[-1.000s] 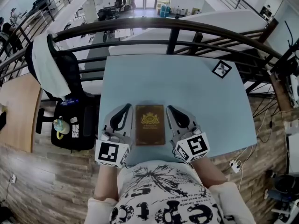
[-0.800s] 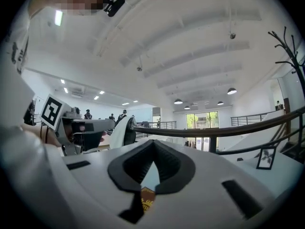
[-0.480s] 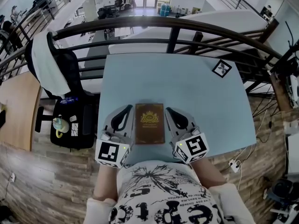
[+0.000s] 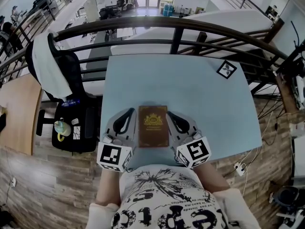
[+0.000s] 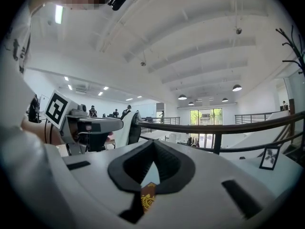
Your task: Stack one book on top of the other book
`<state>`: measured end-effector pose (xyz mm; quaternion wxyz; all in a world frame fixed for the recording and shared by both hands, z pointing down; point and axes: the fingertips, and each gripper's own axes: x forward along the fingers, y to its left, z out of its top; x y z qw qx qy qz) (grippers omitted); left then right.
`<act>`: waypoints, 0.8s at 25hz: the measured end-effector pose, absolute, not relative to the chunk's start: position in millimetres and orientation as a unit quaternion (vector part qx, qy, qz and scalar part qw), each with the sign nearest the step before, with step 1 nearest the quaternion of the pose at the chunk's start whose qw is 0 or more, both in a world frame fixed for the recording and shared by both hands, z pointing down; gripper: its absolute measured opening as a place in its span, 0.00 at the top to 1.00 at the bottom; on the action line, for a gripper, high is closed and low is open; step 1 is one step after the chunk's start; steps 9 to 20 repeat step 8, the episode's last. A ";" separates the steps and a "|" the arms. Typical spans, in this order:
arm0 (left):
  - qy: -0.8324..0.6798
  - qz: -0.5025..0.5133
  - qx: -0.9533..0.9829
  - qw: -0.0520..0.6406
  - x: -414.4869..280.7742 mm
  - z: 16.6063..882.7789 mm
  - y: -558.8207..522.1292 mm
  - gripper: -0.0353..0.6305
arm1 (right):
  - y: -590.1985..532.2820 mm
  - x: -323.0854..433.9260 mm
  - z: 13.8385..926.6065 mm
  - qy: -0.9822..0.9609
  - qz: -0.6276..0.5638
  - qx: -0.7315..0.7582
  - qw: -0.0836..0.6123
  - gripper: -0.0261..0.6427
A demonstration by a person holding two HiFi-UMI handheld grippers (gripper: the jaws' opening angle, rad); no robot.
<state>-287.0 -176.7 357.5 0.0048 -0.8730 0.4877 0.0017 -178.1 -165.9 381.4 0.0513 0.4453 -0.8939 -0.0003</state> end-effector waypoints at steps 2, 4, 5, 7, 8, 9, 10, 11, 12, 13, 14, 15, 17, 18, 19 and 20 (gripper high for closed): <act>0.485 0.004 -0.874 0.006 -288.2 360.1 -176.4 0.93 | -166.9 -176.1 382.2 -0.891 0.001 0.451 0.050 0.97; 0.487 0.004 -0.874 0.005 -289.4 360.1 -175.6 0.93 | -167.3 -173.7 383.0 -0.888 0.003 0.456 0.049 0.97; 0.488 0.004 -0.873 0.004 -290.1 359.1 -175.4 0.93 | -167.6 -173.1 382.4 -0.888 0.002 0.458 0.050 0.97; 0.493 0.002 -0.870 -0.001 -291.6 356.3 -175.1 0.93 | -168.1 -172.2 381.3 -0.886 -0.001 0.461 0.052 0.97; 0.494 0.001 -0.869 -0.003 -292.3 355.1 -175.0 0.93 | -168.3 -171.6 381.0 -0.885 -0.002 0.463 0.053 0.97; 0.494 0.001 -0.869 -0.003 -292.3 355.1 -175.0 0.93 | -168.3 -171.6 381.0 -0.885 -0.002 0.463 0.053 0.97; 0.494 0.001 -0.869 -0.003 -292.3 355.1 -175.0 0.93 | -168.3 -171.6 381.0 -0.885 -0.002 0.463 0.053 0.97; 0.494 0.001 -0.869 -0.003 -292.3 355.1 -175.0 0.93 | -168.3 -171.6 381.0 -0.885 -0.002 0.463 0.053 0.97; 0.494 0.001 -0.869 -0.003 -292.3 355.1 -175.0 0.93 | -168.3 -171.6 381.0 -0.885 -0.002 0.463 0.053 0.97; 0.494 0.001 -0.869 -0.003 -292.3 355.1 -175.0 0.93 | -168.3 -171.6 381.0 -0.885 -0.002 0.463 0.053 0.97; 0.494 0.001 -0.869 -0.003 -292.3 355.1 -175.0 0.93 | -168.3 -171.6 381.0 -0.885 -0.002 0.463 0.053 0.97; 0.494 0.001 -0.869 -0.003 -292.3 355.1 -175.0 0.93 | -168.3 -171.6 381.0 -0.885 -0.002 0.463 0.053 0.97; 0.494 0.001 -0.869 -0.003 -292.3 355.1 -175.0 0.93 | -168.3 -171.6 381.0 -0.885 -0.002 0.463 0.053 0.97; 0.494 0.001 -0.869 -0.003 -292.3 355.1 -175.0 0.93 | -168.3 -171.6 381.0 -0.885 -0.002 0.463 0.053 0.97; 0.494 0.001 -0.869 -0.003 -292.3 355.1 -175.0 0.93 | -168.3 -171.6 381.0 -0.885 -0.002 0.463 0.053 0.97; 0.494 0.001 -0.869 -0.003 -292.3 355.1 -175.0 0.93 | -168.3 -171.6 381.0 -0.885 -0.002 0.463 0.053 0.97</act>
